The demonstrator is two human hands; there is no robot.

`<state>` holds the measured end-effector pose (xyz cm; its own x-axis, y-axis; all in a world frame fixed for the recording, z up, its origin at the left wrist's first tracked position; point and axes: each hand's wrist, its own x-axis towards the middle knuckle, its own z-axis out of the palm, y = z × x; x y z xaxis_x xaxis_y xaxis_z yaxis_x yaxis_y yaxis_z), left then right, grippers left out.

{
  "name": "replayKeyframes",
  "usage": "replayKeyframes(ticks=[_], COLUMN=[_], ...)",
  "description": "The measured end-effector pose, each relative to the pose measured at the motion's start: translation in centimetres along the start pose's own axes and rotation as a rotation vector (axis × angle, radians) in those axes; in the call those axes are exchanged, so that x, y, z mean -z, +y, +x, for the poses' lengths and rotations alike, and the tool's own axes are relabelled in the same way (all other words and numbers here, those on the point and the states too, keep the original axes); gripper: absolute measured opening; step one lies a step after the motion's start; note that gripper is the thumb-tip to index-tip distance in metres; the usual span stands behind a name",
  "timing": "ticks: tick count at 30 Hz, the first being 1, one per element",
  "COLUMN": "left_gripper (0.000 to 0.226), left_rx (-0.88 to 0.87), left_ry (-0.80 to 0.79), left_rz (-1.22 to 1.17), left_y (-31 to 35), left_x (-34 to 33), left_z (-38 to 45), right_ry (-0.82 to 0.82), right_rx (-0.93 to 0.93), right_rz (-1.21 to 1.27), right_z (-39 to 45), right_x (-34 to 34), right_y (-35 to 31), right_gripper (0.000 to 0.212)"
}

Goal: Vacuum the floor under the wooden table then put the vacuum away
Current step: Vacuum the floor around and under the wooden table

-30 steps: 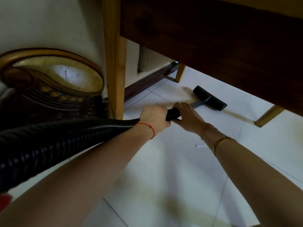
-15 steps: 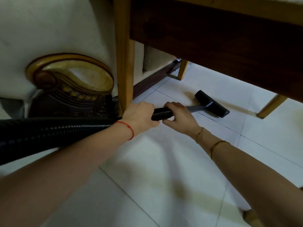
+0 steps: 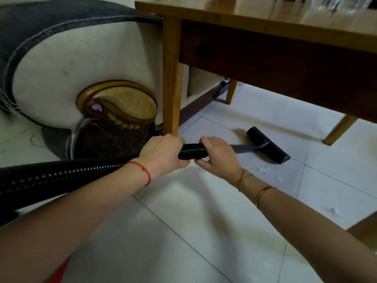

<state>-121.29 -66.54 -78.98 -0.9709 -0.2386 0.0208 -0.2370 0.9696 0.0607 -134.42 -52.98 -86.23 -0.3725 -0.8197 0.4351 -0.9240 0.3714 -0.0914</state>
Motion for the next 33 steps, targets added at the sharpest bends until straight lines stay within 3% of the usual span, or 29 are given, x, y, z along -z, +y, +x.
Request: replayKeyframes(ticks=[5,15,22,33], left_gripper=[0.036,0.032,0.034,0.034], left_rx=[-0.053,-0.155,-0.186,-0.115], left_ry=[0.006,-0.012,-0.018,-0.023], left_rz=[0.001,-0.016,-0.07,-0.035], left_y=[2.1,11.4,16.6,14.9], left_x=[-0.9,-3.4,-5.5,-5.4], left_z=[1.8,7.6,10.4,10.4], right_ry=[0.037,-0.065,-0.115,-0.106], right_rx=[-0.067,-0.259,-0.392,-0.425], right_rz=[-0.045,-0.187,-0.106,0.052], right_z=[-1.7,-7.7,-10.5,-8.5], right_x=[0.6,2.7,3.5,1.8], right_y=[2.1,10.7,15.1,14.1], right_gripper=[0.026,0.031,0.029,0.022])
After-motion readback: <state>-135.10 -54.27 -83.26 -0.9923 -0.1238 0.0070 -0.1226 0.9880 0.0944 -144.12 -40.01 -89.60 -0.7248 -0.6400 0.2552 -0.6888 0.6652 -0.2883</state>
